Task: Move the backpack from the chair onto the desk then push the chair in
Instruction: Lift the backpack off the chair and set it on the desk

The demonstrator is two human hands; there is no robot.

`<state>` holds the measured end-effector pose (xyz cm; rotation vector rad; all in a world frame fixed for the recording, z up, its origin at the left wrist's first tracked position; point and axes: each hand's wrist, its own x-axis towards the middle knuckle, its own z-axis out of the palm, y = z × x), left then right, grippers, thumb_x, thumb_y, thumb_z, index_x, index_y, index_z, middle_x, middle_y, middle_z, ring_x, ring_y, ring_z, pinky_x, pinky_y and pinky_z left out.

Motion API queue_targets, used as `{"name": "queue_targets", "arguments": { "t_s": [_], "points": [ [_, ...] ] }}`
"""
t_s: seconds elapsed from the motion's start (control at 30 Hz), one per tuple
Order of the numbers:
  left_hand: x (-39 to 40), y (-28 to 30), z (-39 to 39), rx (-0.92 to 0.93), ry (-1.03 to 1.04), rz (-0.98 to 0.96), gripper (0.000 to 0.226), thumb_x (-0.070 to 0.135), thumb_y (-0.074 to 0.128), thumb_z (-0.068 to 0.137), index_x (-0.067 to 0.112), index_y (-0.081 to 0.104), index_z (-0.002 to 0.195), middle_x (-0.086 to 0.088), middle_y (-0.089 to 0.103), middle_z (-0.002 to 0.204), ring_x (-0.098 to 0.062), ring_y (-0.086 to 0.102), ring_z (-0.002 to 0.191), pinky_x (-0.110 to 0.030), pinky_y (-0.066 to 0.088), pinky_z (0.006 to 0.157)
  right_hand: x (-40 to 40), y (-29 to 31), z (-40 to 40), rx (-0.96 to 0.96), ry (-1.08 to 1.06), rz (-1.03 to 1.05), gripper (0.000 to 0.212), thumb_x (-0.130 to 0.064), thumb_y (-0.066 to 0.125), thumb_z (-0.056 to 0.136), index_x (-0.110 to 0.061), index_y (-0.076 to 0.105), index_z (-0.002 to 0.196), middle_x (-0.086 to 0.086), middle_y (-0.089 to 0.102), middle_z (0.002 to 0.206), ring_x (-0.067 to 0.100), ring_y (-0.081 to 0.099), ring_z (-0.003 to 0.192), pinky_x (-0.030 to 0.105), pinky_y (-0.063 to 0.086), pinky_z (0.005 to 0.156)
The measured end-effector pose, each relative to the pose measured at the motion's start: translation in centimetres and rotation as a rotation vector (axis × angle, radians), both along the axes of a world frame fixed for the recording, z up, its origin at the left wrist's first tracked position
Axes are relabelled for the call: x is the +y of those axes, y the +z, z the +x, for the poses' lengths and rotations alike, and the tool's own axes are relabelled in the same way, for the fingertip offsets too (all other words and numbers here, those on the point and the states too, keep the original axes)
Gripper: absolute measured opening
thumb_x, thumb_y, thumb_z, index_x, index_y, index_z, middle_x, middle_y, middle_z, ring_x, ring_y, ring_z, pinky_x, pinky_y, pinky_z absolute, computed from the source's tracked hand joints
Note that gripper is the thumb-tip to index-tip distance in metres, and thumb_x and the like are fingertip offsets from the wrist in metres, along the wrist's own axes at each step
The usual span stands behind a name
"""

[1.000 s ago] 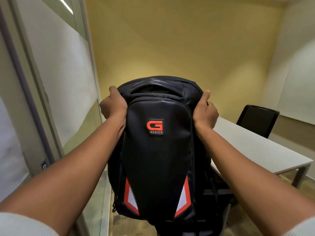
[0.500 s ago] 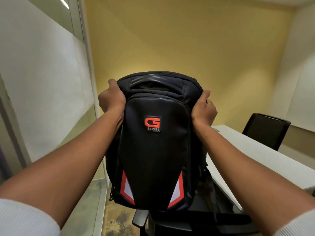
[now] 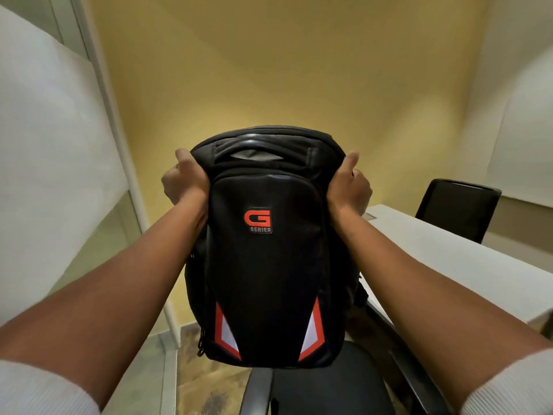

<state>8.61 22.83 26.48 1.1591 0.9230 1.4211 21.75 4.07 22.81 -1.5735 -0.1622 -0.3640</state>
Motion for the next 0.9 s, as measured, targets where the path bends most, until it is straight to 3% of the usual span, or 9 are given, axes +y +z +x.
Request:
{"name": "queue_targets", "arguments": {
  "t_s": [0.13, 0.53, 0.7, 0.9],
  "points": [
    [3.1, -0.5, 3.2, 0.004, -0.072, 0.003, 0.042, 0.044, 0.043, 0.085, 0.016, 0.045, 0.053, 0.001, 0.050, 0.057, -0.017, 0.046, 0.054, -0.033, 0.034, 0.051, 2.1, -0.5, 1.9, 0.035, -0.067, 0.016, 0.082, -0.065, 0.012, 0.094, -0.009, 0.069, 0.111, 0.010, 0.068, 0.117, 0.030, 0.058, 0.110, 0.037, 0.040, 0.084],
    [9.4, -2.1, 11.5, 0.010, -0.218, -0.036, 0.041, 0.044, 0.044, 0.084, 0.016, 0.046, 0.054, 0.003, 0.051, 0.058, -0.017, 0.046, 0.054, -0.034, 0.036, 0.052, 6.8, -1.2, 8.3, 0.114, -0.173, -0.020, 0.077, -0.058, 0.014, 0.098, -0.006, 0.066, 0.120, 0.017, 0.062, 0.127, 0.034, 0.053, 0.119, 0.041, 0.038, 0.101],
    [12.3, -3.4, 14.8, 0.010, -0.221, -0.047, 0.041, 0.046, 0.043, 0.084, 0.016, 0.049, 0.057, 0.002, 0.053, 0.062, -0.026, 0.053, 0.066, -0.035, 0.041, 0.063, 9.3, -2.1, 11.4, 0.110, -0.184, -0.003, 0.075, -0.058, 0.017, 0.098, -0.006, 0.068, 0.114, 0.018, 0.063, 0.124, 0.035, 0.054, 0.116, 0.042, 0.040, 0.099],
    [16.8, -5.2, 19.6, 0.034, -0.252, -0.064, 0.038, 0.037, 0.040, 0.088, 0.015, 0.048, 0.059, -0.001, 0.054, 0.066, -0.031, 0.050, 0.072, -0.035, 0.038, 0.064, 13.5, -3.5, 14.5, 0.131, -0.229, 0.069, 0.069, -0.060, 0.023, 0.094, -0.011, 0.071, 0.103, 0.013, 0.067, 0.116, 0.033, 0.057, 0.108, 0.048, 0.042, 0.101]
  ]
}}
